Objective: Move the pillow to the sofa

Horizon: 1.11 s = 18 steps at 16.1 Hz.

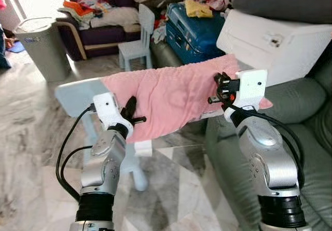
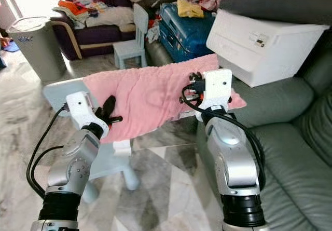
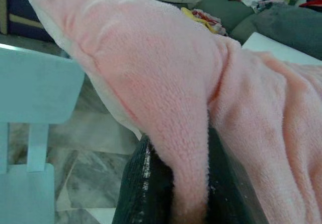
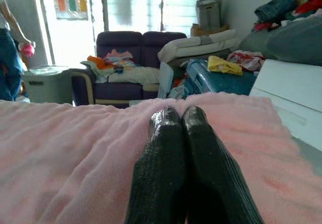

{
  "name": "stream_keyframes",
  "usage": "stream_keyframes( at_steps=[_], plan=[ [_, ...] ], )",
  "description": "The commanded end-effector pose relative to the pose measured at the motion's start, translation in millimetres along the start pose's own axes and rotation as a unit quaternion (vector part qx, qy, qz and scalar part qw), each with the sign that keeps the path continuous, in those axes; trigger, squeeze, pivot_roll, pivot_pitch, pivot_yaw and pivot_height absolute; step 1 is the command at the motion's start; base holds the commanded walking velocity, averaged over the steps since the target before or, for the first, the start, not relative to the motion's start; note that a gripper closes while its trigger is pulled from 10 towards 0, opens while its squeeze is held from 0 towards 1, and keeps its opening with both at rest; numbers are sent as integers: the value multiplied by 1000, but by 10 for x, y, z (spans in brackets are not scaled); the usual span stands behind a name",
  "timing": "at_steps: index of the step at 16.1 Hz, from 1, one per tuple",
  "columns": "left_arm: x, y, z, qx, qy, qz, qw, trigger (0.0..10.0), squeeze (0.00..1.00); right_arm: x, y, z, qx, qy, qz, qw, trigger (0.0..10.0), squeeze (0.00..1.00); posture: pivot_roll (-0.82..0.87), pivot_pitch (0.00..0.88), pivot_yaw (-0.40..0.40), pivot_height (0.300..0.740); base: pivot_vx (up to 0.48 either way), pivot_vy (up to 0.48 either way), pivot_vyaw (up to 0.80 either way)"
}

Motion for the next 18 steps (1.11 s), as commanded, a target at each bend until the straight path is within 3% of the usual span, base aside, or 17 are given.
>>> stream_keyframes(
  at_steps=[1,6,18],
  plan=[
    [66,21,-18,-4,4,-6,1000,10000,0,76,-1,20,1,0,-14,1000,10000,0,-114,19,6,740,0,480,0],
    [25,27,-20,-1,-3,9,1000,10000,0,77,2,21,0,2,-14,1000,10000,0,-113,19,8,740,0,480,-183],
    [-13,52,-44,-5,13,17,1000,10000,0,82,7,9,-1,1,-15,1000,10000,0,-117,13,9,740,0,480,-731]
  ],
)
Point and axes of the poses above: a point about 5 cm out from each wrist's last joint towards the gripper, its own y axis pointing out of the wrist towards the gripper, its own x axis along the axis of the wrist's last joint, z = x × y, the point moved 2 cm from there along y, pointing out of the wrist towards the gripper, and after that the axes turned 12 degrees about -y, right-handed, at the moved point
